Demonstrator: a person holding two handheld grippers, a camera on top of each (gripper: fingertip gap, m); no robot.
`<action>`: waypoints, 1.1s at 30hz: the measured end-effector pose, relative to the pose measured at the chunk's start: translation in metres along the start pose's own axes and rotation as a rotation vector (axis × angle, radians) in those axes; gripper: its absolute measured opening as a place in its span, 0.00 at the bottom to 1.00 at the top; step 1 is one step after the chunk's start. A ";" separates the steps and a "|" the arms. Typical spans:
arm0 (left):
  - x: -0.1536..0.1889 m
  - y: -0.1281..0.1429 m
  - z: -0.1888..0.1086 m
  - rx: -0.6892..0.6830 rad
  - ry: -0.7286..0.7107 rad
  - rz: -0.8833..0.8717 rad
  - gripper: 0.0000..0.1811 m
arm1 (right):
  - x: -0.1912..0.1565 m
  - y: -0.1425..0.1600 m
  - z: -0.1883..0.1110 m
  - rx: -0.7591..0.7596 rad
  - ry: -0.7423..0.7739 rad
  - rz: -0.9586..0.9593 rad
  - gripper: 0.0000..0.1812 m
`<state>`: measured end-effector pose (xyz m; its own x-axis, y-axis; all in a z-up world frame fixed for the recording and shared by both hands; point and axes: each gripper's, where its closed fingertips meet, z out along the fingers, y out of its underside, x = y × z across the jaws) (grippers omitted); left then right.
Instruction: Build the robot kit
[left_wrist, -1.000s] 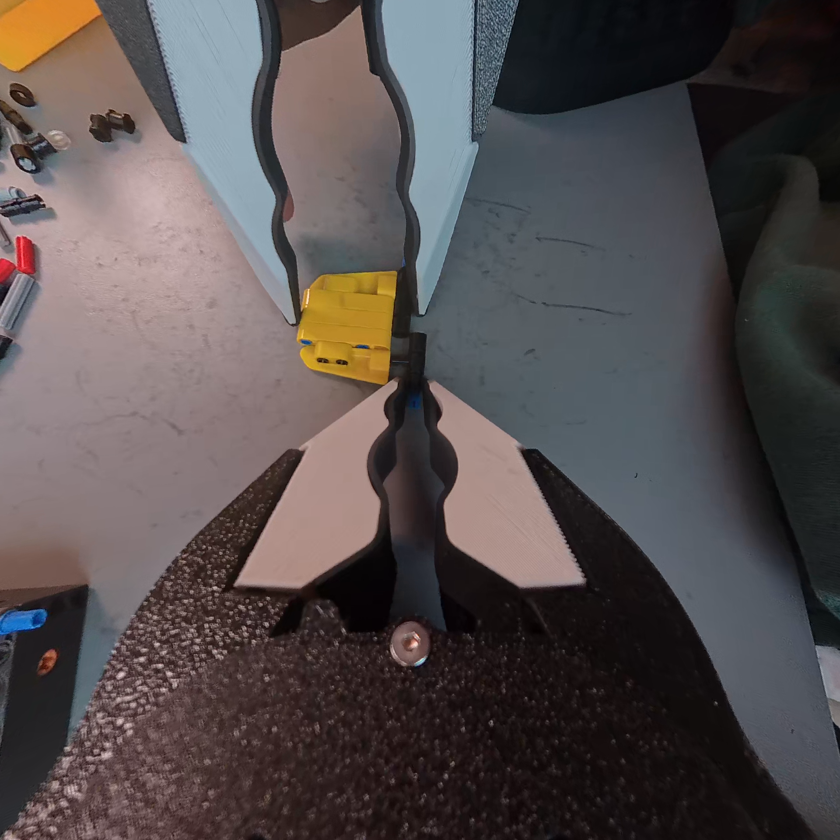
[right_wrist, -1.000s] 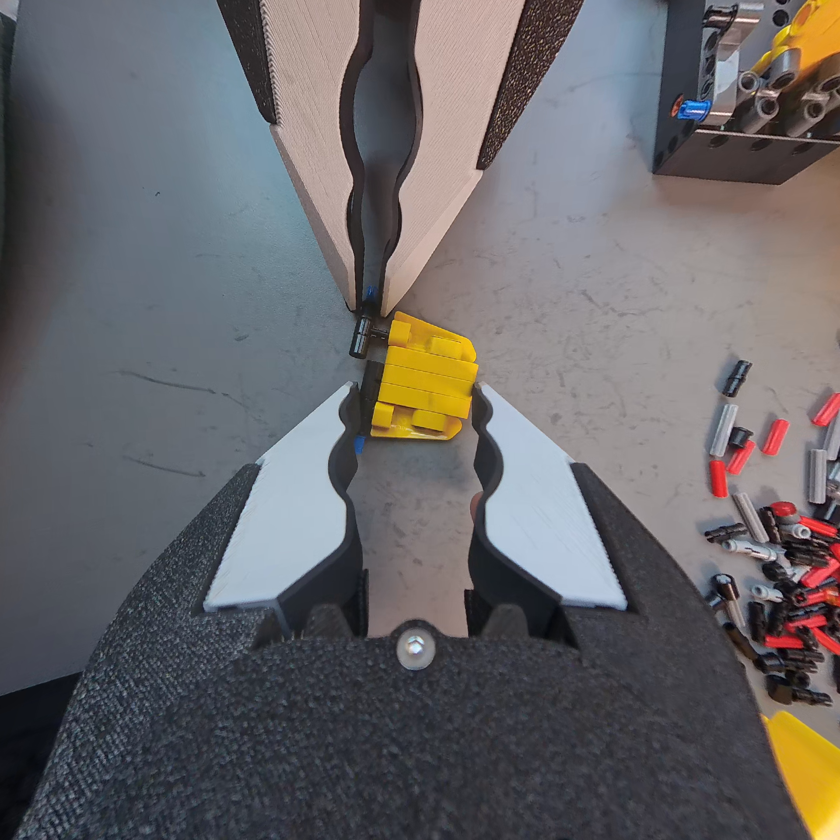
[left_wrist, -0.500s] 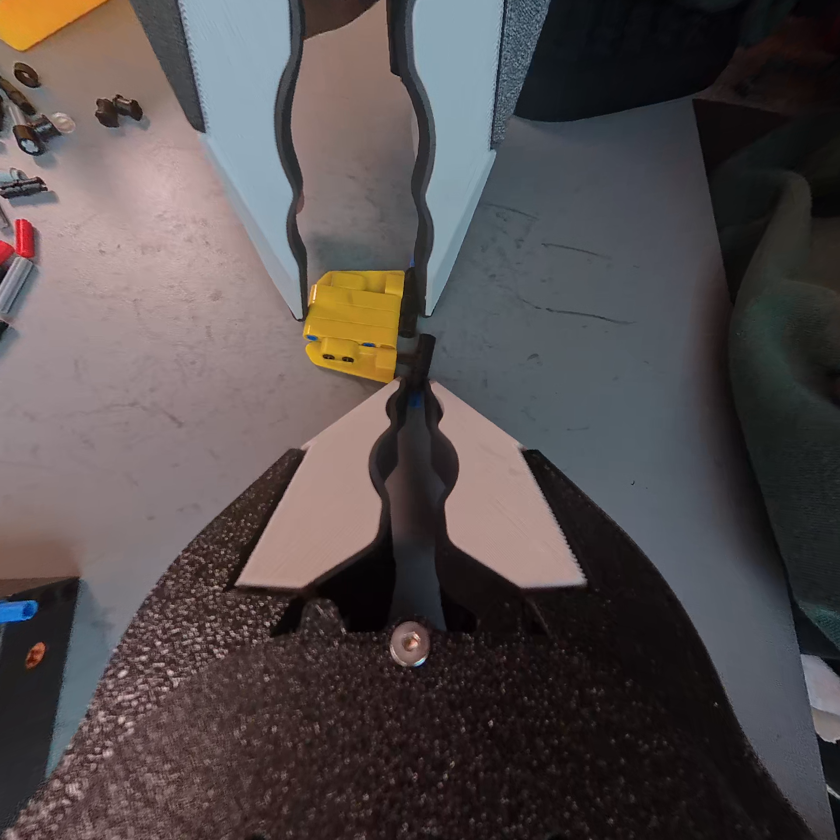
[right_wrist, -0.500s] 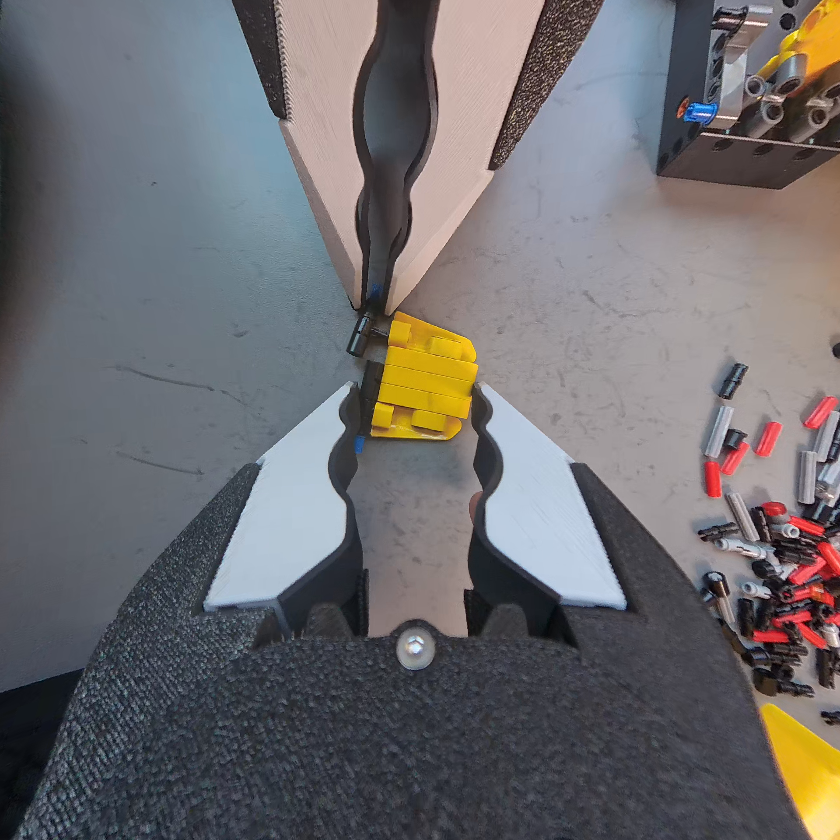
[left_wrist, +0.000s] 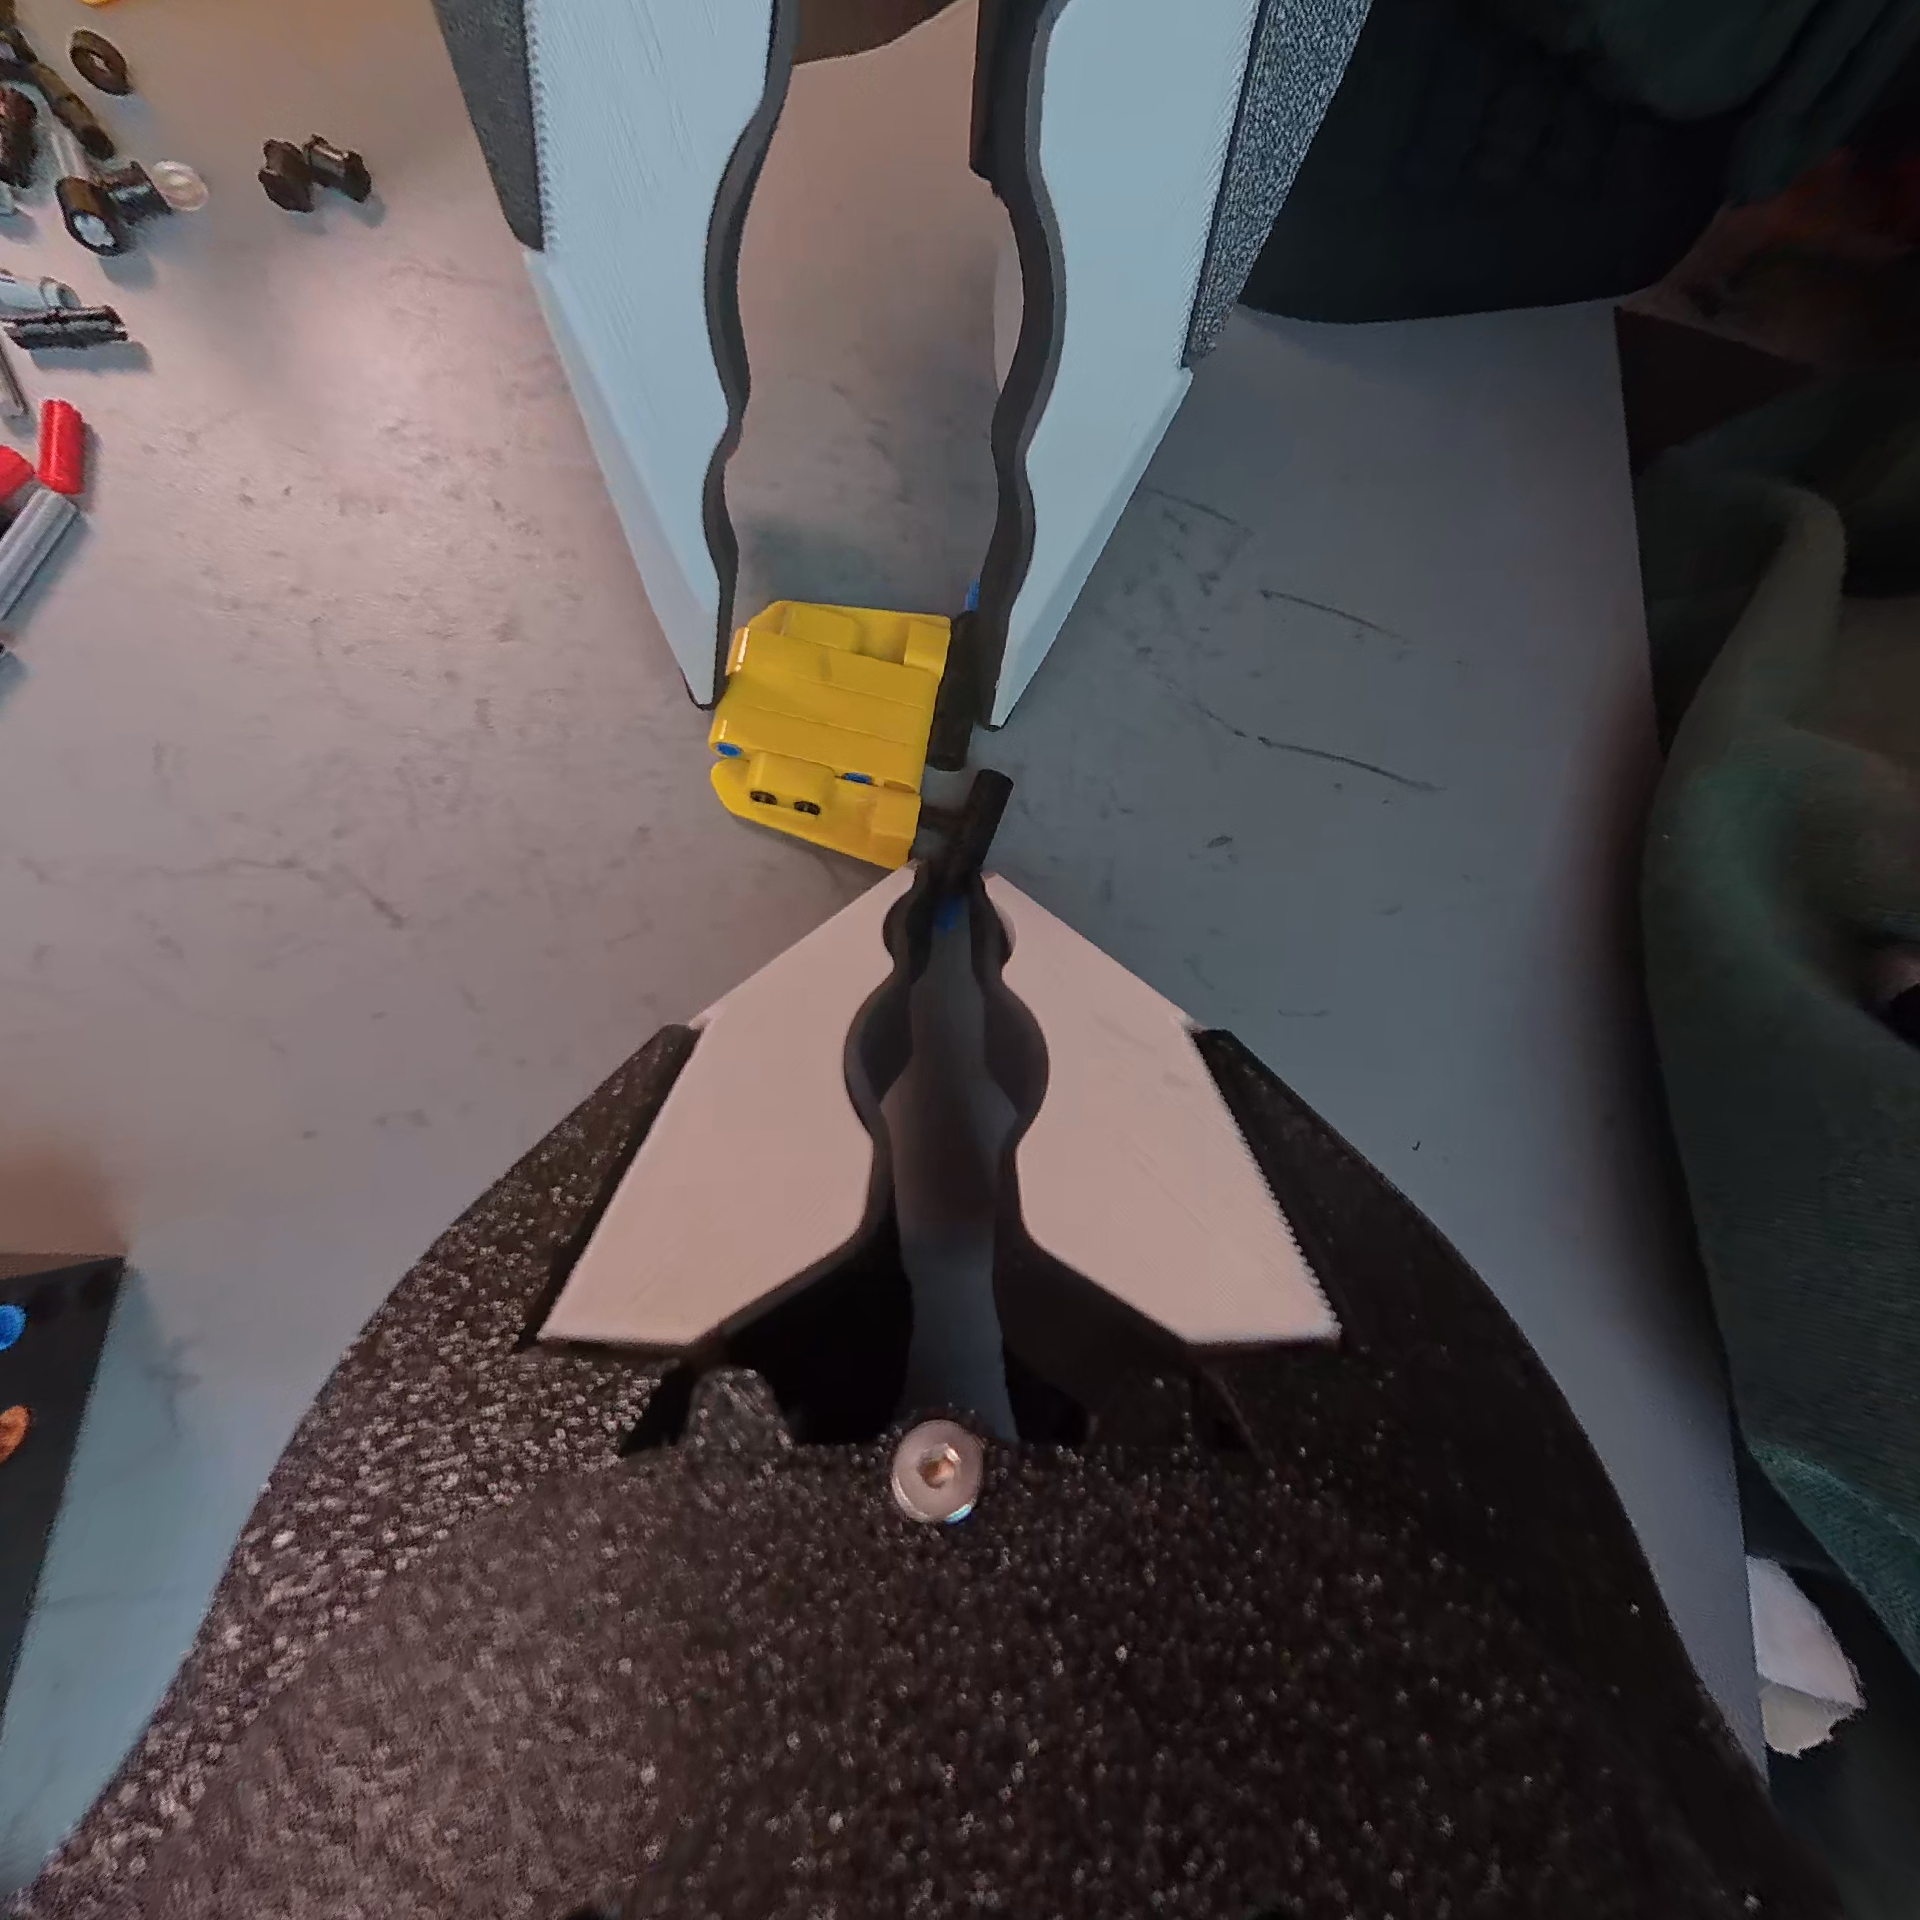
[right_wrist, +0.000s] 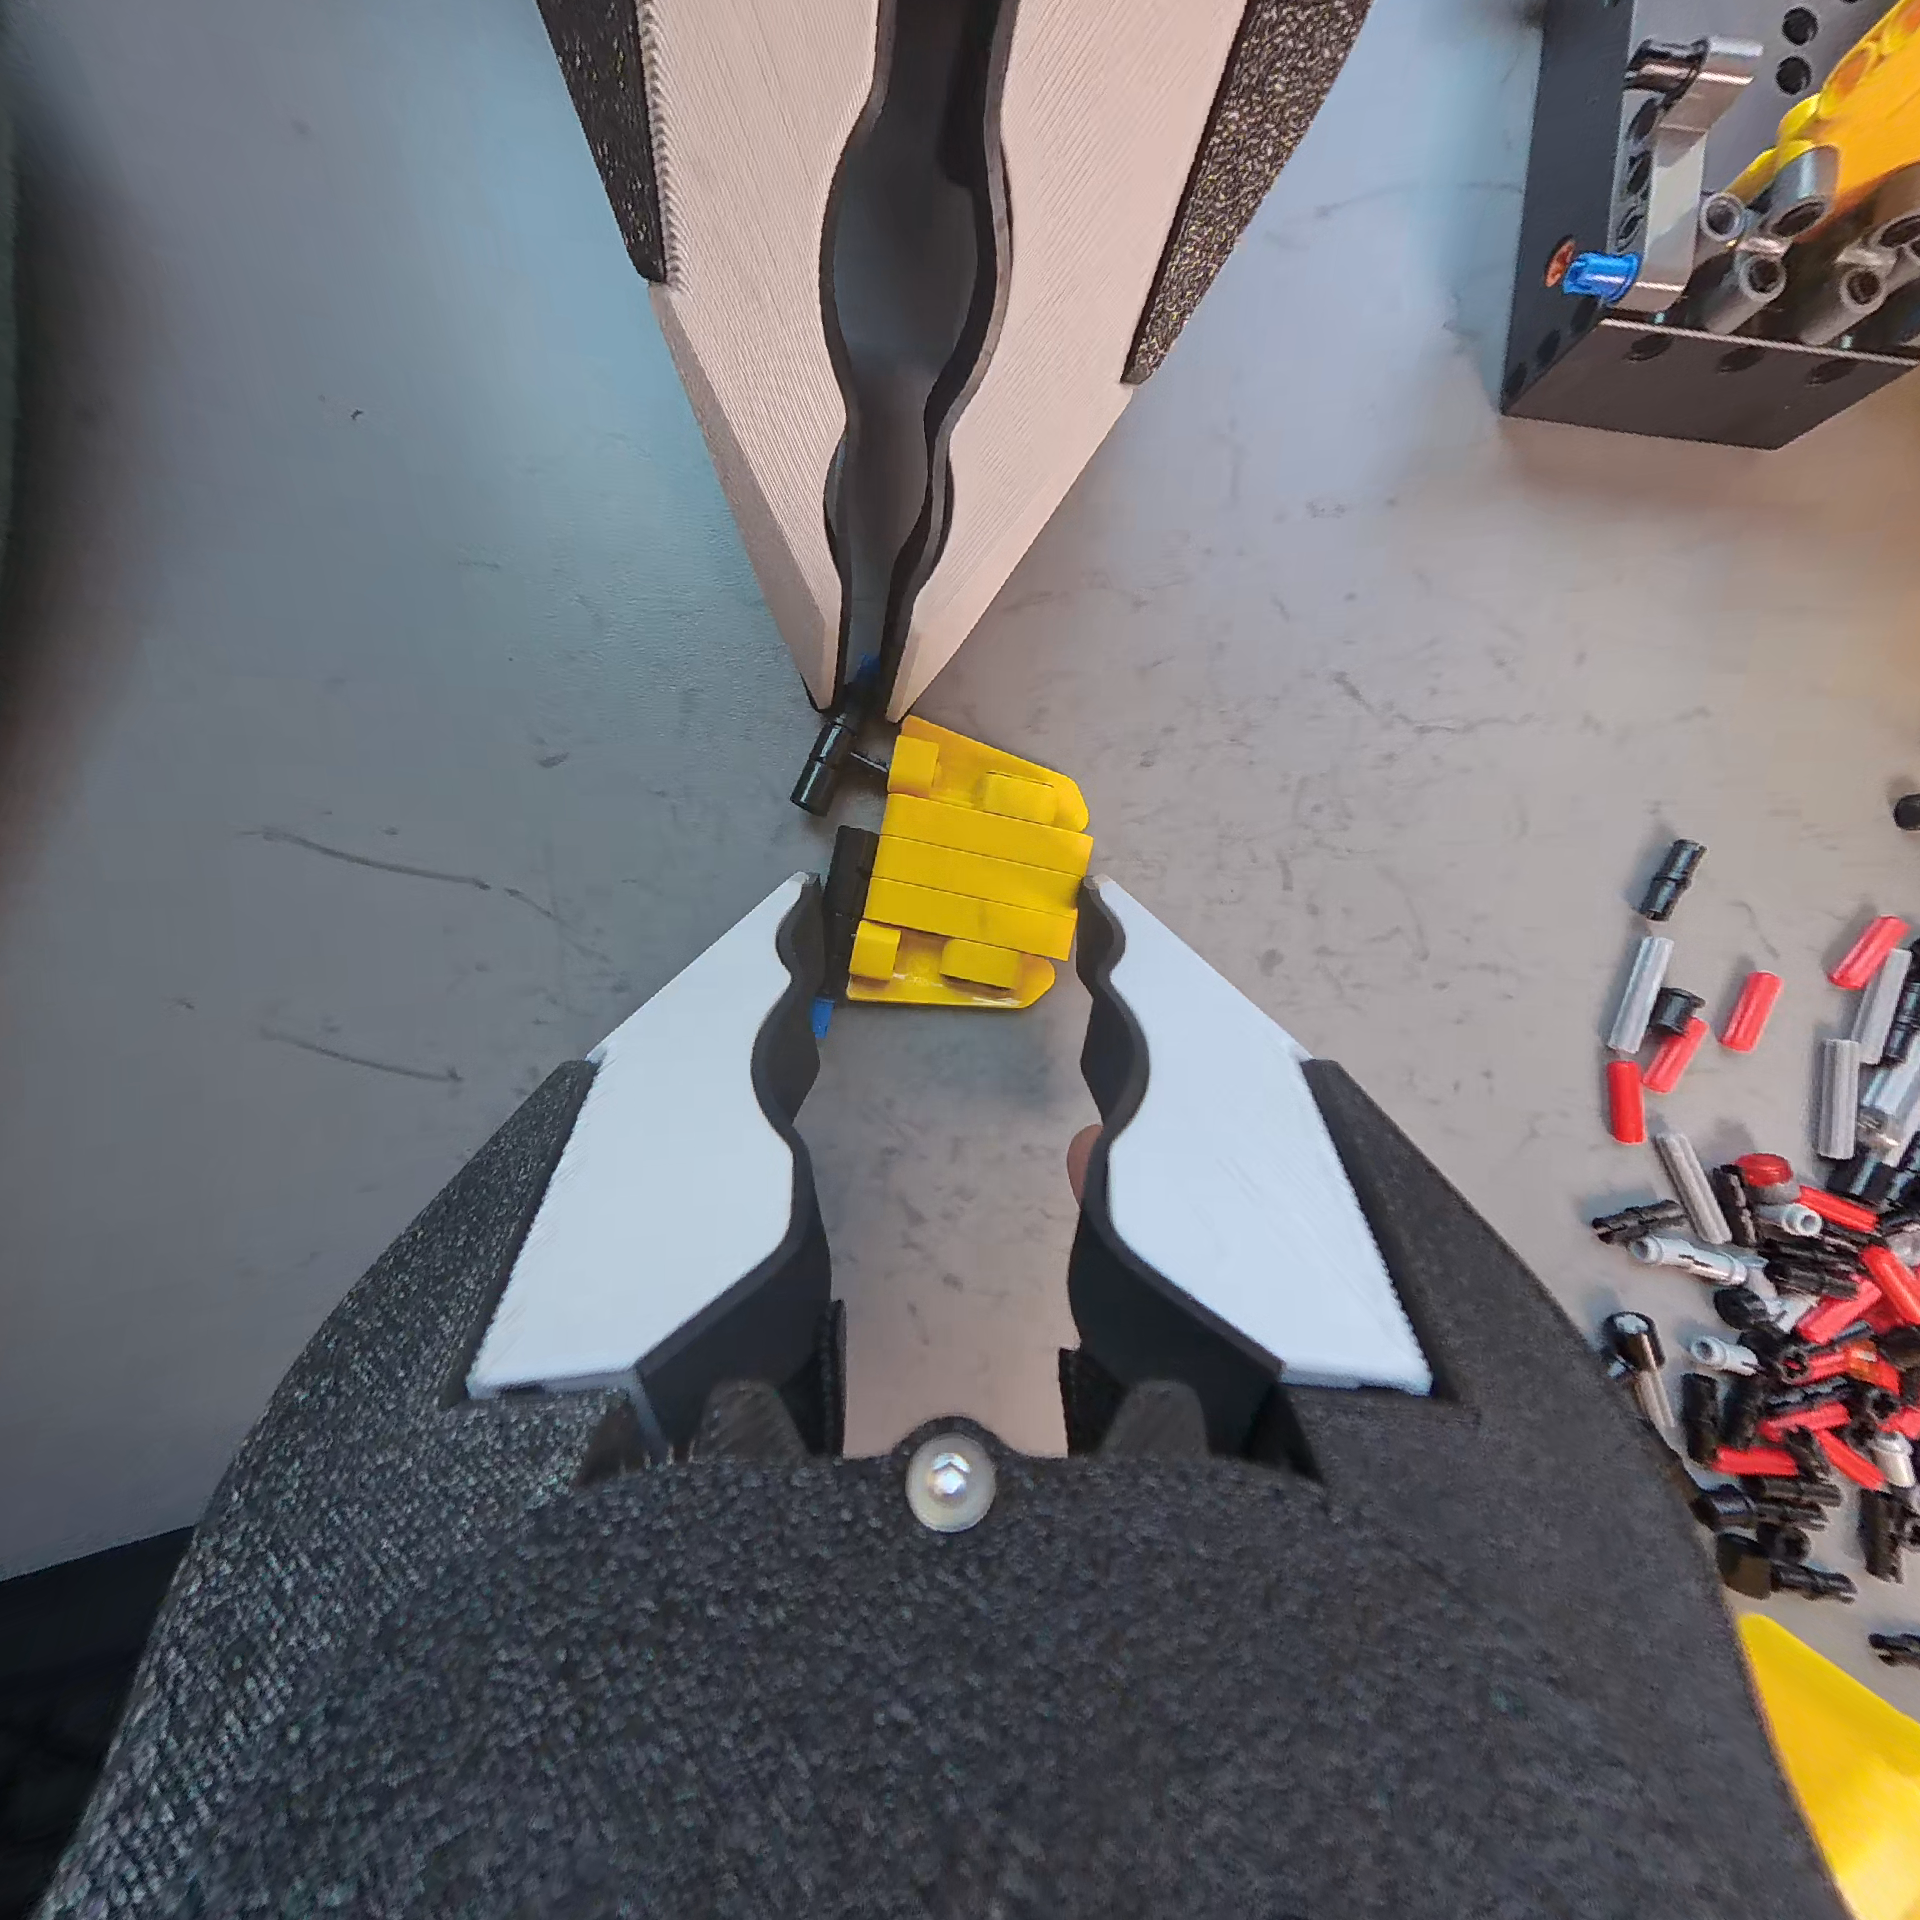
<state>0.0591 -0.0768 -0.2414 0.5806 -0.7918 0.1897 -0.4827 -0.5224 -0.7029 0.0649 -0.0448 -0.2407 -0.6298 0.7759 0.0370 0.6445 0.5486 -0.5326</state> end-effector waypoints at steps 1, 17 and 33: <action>0.000 0.000 0.000 0.000 -0.005 -0.003 0.03 | 0.000 0.000 0.000 0.001 0.001 0.000 0.26; -0.002 -0.001 0.001 0.002 -0.096 -0.042 0.03 | 0.002 0.003 -0.002 -0.011 0.022 0.087 0.27; -0.008 -0.003 0.000 -0.034 -0.289 0.135 0.02 | 0.006 0.006 -0.003 -0.073 0.070 0.122 0.27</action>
<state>0.0561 -0.0683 -0.2408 0.6698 -0.7344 -0.1094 -0.5869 -0.4333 -0.6840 0.0662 -0.0362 -0.2413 -0.5144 0.8568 0.0362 0.7458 0.4678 -0.4743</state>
